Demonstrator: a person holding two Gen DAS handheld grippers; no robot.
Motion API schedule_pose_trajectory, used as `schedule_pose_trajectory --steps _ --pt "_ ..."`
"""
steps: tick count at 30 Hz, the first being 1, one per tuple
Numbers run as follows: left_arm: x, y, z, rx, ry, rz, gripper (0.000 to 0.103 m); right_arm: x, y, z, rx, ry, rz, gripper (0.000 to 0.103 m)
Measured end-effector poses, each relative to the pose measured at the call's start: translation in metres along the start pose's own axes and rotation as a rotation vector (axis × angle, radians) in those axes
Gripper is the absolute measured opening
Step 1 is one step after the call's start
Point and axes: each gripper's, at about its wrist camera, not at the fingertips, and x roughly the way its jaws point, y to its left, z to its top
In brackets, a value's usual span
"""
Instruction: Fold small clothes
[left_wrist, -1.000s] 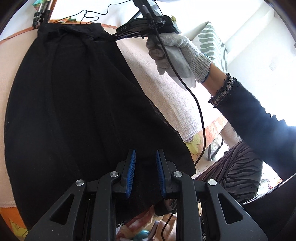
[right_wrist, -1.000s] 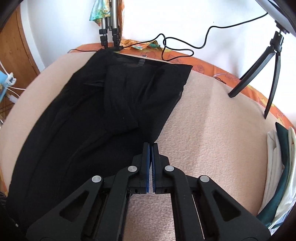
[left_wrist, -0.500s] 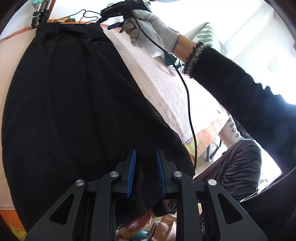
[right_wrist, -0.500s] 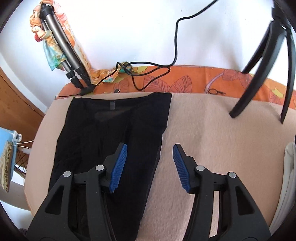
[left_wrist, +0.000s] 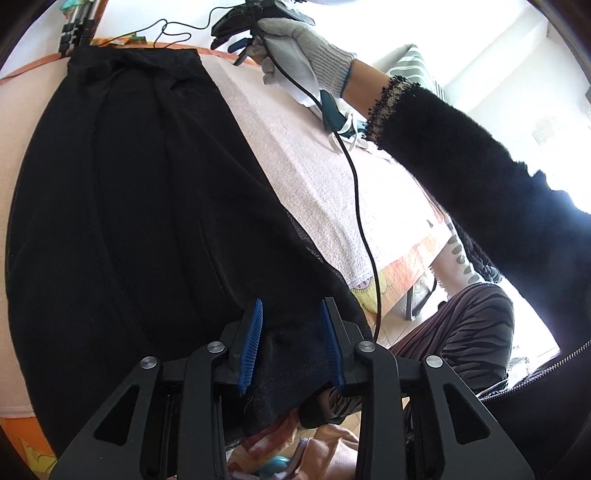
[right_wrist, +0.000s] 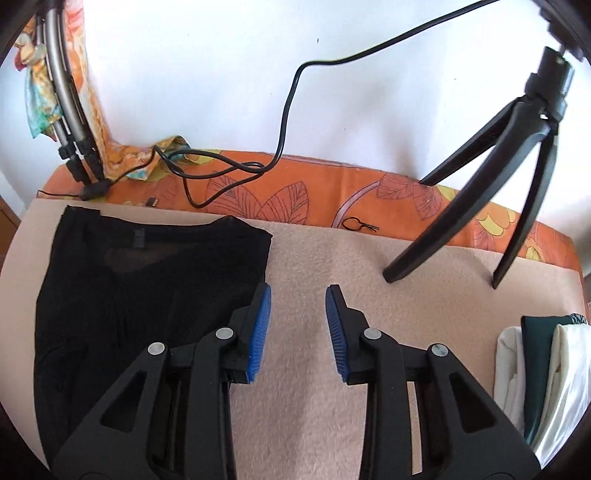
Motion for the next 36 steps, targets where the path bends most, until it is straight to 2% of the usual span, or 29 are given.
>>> schedule_pose_trajectory --steps 3,6,10,15,18,23,25,30,36 --pt "-0.014 -0.002 -0.003 0.015 -0.057 0.012 0.030 -0.037 -0.005 -0.016 0.003 -0.021 0.060 0.032" --pt "-0.032 0.001 -0.007 0.003 -0.104 0.038 0.036 -0.075 -0.006 -0.042 -0.005 -0.035 0.088 0.033" --pt "-0.055 0.013 -0.017 -0.047 -0.152 0.070 0.036 -0.129 -0.013 -0.086 -0.006 -0.051 0.130 0.033" --pt "-0.081 0.035 -0.032 -0.108 -0.190 0.131 0.036 -0.173 -0.010 -0.149 -0.001 -0.038 0.181 0.033" --pt "-0.099 0.054 -0.044 -0.174 -0.189 0.147 0.036 -0.192 -0.001 -0.193 -0.008 -0.006 0.225 0.033" --pt "-0.110 0.073 -0.069 -0.225 -0.137 0.195 0.036 -0.206 0.021 -0.265 -0.006 0.072 0.342 0.033" --pt "-0.110 0.080 -0.077 -0.269 -0.119 0.180 0.036 -0.207 0.025 -0.291 -0.005 0.108 0.383 0.033" --pt "-0.102 0.086 -0.085 -0.372 -0.098 0.089 0.036 -0.206 0.031 -0.344 0.027 0.184 0.453 0.033" --pt "-0.091 0.077 -0.082 -0.392 -0.077 0.047 0.036 -0.205 0.031 -0.377 0.088 0.240 0.536 0.033"
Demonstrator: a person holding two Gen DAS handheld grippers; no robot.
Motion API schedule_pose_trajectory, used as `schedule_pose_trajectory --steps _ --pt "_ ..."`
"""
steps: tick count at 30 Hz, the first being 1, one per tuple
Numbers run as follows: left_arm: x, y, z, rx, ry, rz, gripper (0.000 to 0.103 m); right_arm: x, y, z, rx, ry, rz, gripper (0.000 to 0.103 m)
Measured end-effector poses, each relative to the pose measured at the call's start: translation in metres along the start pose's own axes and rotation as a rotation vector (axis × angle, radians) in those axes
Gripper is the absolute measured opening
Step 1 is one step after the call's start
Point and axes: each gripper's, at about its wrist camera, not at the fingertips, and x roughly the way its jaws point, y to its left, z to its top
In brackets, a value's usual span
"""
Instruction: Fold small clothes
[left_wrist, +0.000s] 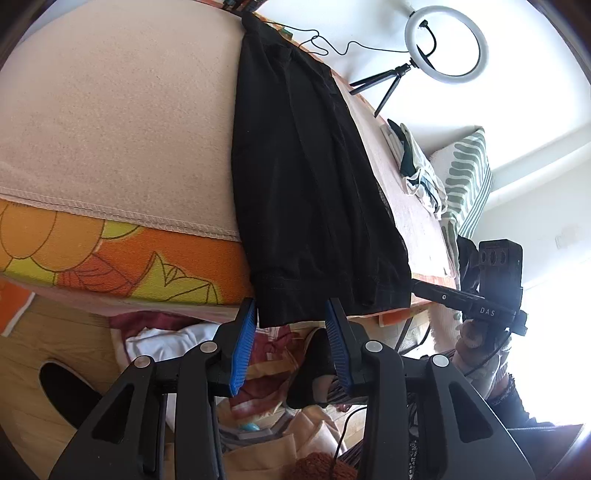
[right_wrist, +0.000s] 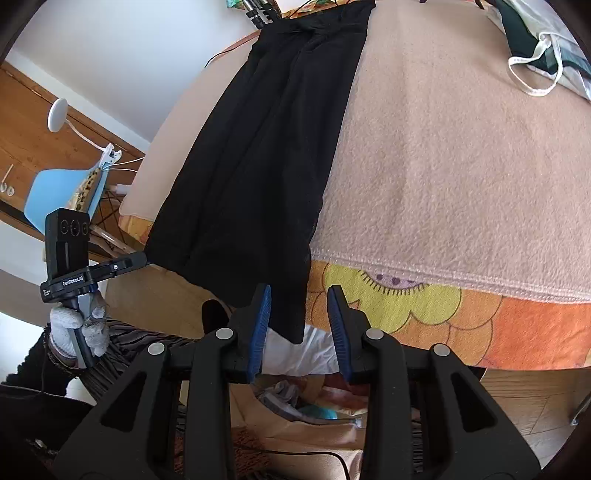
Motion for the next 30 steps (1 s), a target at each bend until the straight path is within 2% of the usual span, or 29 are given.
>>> schedule_pose_trajectory --steps 4,7,11,12,14,15,19,22,30 --pt "0.002 -0.005 0.000 0.012 0.002 0.006 0.034 0.003 0.000 -0.001 0.009 0.018 0.001 0.033" --pt "0.002 -0.008 0.001 0.021 -0.005 -0.002 0.032 0.005 0.002 -0.004 0.019 0.031 0.033 0.033" --pt "-0.003 -0.008 0.003 0.054 -0.036 -0.017 0.010 0.012 0.006 -0.005 0.031 0.051 0.052 0.033" --pt "-0.004 -0.009 0.004 0.063 -0.046 -0.017 0.009 0.012 0.006 -0.004 0.031 0.050 0.057 0.032" --pt "-0.006 -0.011 0.005 0.078 -0.067 -0.018 0.006 0.015 0.003 -0.002 0.052 0.051 0.072 0.020" --pt "-0.008 -0.011 0.004 0.086 -0.076 -0.020 0.005 0.016 0.001 -0.002 0.061 0.061 0.081 0.008" --pt "-0.015 -0.012 0.004 0.098 -0.113 -0.021 0.004 0.019 0.006 -0.003 0.060 0.052 0.089 0.006" --pt "-0.023 -0.008 0.007 0.082 -0.149 -0.024 0.003 0.014 0.004 0.001 0.096 0.026 0.144 0.005" --pt "-0.030 -0.016 0.026 0.109 -0.198 -0.018 0.003 -0.006 0.011 0.035 0.118 -0.066 0.199 0.005"
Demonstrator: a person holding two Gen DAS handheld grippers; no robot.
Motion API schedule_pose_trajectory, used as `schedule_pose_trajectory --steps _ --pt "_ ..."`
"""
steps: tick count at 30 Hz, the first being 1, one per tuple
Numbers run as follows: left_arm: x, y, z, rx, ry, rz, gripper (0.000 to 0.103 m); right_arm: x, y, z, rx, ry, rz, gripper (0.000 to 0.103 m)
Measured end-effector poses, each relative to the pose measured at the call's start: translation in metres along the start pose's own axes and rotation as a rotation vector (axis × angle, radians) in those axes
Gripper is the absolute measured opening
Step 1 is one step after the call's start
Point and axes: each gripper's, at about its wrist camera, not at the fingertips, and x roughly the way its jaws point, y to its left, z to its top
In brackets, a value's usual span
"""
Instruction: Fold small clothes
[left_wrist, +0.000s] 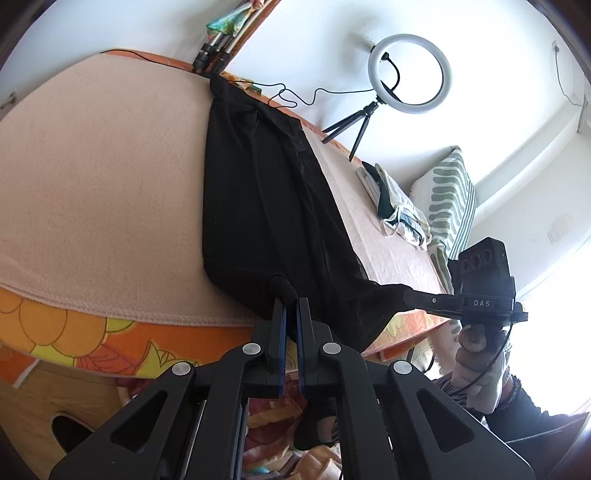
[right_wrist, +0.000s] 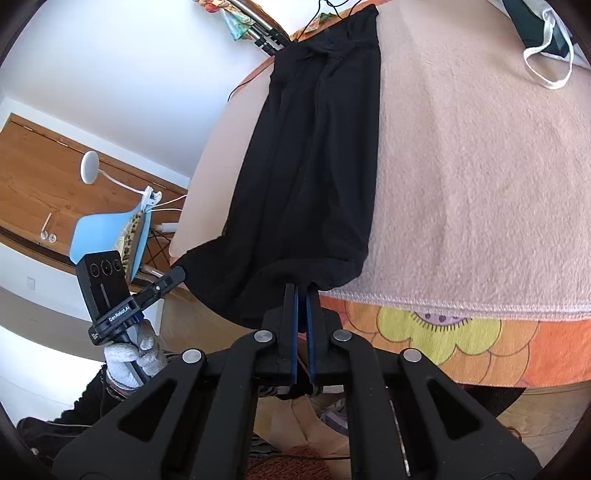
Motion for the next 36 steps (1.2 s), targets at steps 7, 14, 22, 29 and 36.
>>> schedule_pose_trajectory --steps 7,14,22,29,36 --pt "0.011 -0.006 0.039 0.034 -0.051 0.019 0.003 0.007 0.017 0.038 -0.023 -0.064 -0.003 0.005" --pt "0.036 0.002 0.070 0.042 -0.016 0.003 0.003 0.014 0.003 0.070 -0.004 -0.084 -0.033 0.005" --pt "0.058 0.003 0.060 0.174 0.131 0.034 0.033 0.023 -0.013 0.073 0.036 -0.042 -0.046 0.005" --pt "0.081 -0.025 0.045 0.392 0.193 0.100 0.033 0.030 -0.014 0.070 0.057 -0.026 -0.053 0.005" --pt "0.095 -0.022 0.044 0.397 0.240 0.129 0.033 0.034 -0.013 0.068 0.054 -0.021 -0.065 0.005"
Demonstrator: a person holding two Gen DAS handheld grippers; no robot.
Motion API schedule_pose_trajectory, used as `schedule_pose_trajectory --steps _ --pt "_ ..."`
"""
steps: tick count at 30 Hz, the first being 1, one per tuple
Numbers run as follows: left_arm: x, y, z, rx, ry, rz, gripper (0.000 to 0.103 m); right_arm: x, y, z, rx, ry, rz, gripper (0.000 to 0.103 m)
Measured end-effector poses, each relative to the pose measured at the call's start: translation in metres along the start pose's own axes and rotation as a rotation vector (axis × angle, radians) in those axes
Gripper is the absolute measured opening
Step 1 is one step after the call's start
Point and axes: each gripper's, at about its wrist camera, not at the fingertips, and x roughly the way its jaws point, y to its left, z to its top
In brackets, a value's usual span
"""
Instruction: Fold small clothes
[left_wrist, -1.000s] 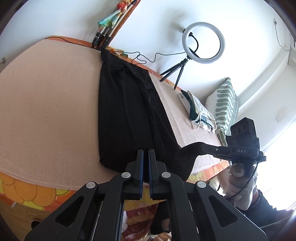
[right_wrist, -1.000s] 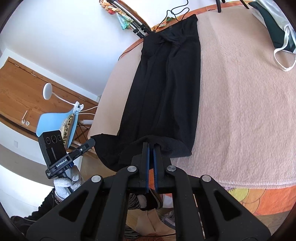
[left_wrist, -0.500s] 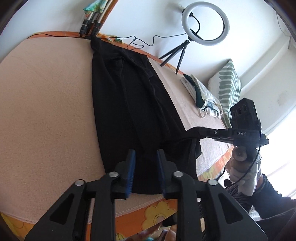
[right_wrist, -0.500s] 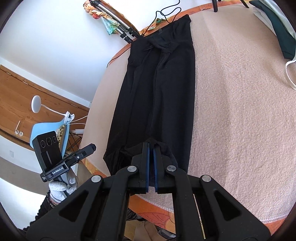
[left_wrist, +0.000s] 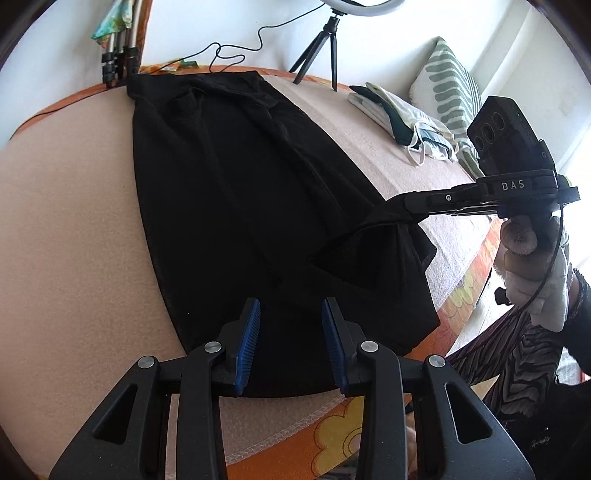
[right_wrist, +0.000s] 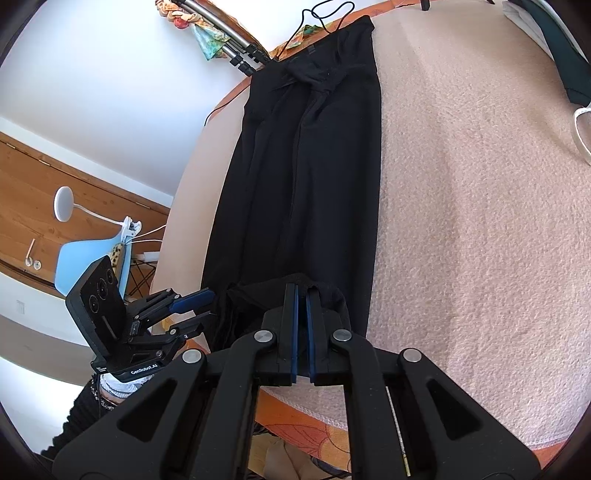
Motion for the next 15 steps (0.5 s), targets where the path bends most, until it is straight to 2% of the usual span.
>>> schedule_pose_trajectory --steps 3,4,5,6,10,15 --pt "-0.001 0.000 -0.002 0.008 -0.017 0.000 0.033 0.003 -0.001 0.000 0.003 0.005 -0.006 0.005" --pt "-0.002 0.002 -0.002 0.004 -0.022 -0.006 0.025 0.004 -0.001 0.000 0.005 0.007 -0.006 0.005" --pt "-0.003 0.003 -0.003 0.003 -0.029 -0.010 0.005 0.005 -0.001 0.000 0.005 0.009 -0.007 0.005" --pt "-0.004 0.003 -0.003 0.006 -0.034 -0.012 0.002 0.005 -0.001 0.000 0.007 0.009 -0.009 0.005" --pt "-0.007 0.005 -0.004 -0.010 -0.058 -0.028 0.002 0.005 -0.002 0.002 0.018 0.012 0.013 0.005" --pt "-0.019 0.009 -0.001 -0.037 -0.113 -0.007 0.001 0.003 -0.005 0.002 0.028 -0.001 0.018 0.005"
